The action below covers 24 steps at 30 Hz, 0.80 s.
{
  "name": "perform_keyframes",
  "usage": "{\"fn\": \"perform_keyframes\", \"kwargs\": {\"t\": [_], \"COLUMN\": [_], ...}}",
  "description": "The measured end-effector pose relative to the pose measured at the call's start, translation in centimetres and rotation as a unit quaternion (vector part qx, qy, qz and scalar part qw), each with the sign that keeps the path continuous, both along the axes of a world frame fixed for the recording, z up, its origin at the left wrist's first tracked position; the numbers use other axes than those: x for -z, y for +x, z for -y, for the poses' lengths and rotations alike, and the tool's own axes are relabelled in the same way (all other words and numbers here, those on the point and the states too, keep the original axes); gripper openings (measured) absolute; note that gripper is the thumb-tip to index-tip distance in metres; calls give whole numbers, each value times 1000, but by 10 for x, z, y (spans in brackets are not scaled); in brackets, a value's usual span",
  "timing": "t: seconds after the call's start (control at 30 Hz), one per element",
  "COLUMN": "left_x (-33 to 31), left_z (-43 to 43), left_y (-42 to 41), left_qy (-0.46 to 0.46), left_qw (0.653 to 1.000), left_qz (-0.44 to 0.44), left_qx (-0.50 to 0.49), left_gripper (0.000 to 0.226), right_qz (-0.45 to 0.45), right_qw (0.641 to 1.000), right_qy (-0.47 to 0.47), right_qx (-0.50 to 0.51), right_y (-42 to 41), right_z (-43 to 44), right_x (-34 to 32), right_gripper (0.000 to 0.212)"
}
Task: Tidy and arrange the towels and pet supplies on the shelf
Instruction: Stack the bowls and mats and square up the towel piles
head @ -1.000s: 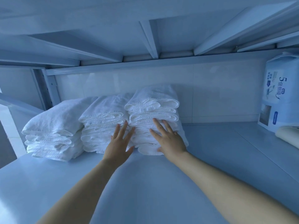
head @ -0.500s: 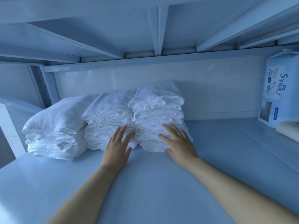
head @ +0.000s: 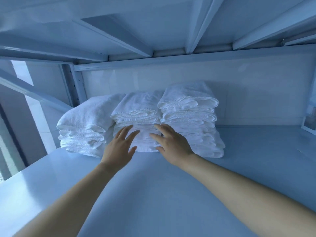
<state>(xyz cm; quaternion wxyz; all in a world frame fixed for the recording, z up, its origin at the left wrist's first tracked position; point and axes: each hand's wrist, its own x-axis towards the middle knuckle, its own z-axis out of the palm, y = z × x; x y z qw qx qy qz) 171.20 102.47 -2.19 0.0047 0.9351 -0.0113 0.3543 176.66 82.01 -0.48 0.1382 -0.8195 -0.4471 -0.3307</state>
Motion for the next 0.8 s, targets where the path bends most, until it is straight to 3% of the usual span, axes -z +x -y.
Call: {"fn": "perform_keyframes", "kwargs": {"t": [0.2,0.43,0.6,0.8], "left_x": [-1,3,17,23], "left_z": [-77,-110,-112,-111], "left_y": [-41,-41,-19,4], "left_qy": [27,78,61,75], "left_qw": [998,991,993,991], "left_qz": [5,-31,4,43], "left_qx": [-64,-106,-101,-107], "left_gripper": [68,102,106,102], "right_qz": [-35,-22,-30,-43], "right_qw": [997,991,988,986], "right_qy": [-63,-130,-138,-156], "right_qx": [-38,21,57,32], "right_y": [-10,-2,8,10], "right_z": [-73,-116,-115,-103], "right_x": [1,13,15,7], "right_gripper": [51,62,73,83]}}
